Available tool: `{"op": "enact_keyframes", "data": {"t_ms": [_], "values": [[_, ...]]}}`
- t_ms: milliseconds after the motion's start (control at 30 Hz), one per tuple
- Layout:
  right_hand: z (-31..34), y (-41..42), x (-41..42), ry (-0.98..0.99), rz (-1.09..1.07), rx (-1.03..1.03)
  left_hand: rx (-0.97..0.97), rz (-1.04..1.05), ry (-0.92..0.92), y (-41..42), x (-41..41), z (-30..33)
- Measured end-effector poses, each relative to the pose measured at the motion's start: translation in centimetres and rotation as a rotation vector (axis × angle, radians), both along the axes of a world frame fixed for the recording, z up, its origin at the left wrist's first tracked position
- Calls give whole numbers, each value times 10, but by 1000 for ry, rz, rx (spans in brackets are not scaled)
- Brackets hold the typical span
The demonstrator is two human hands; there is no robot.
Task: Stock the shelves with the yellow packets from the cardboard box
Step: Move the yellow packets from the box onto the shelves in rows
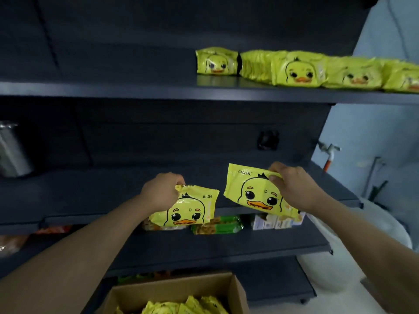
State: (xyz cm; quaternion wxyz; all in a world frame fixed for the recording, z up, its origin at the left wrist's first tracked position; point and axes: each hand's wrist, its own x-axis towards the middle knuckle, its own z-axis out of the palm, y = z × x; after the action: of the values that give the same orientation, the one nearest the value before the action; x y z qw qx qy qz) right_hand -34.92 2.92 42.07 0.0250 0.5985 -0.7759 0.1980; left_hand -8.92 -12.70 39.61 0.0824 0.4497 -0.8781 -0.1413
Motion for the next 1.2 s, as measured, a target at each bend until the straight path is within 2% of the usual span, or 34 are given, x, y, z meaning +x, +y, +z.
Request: {"op": "enact_keyframes", "data": {"t_ms": [433, 767, 1200], "values": [[128, 7, -63, -43, 221, -168, -227, 99, 130, 45, -61, 134], [200, -14, -67, -109, 160, -275, -377, 115, 236, 25, -56, 211], [265, -90, -70, 38, 94, -302, -408, 155, 338, -53, -43, 269]]}}
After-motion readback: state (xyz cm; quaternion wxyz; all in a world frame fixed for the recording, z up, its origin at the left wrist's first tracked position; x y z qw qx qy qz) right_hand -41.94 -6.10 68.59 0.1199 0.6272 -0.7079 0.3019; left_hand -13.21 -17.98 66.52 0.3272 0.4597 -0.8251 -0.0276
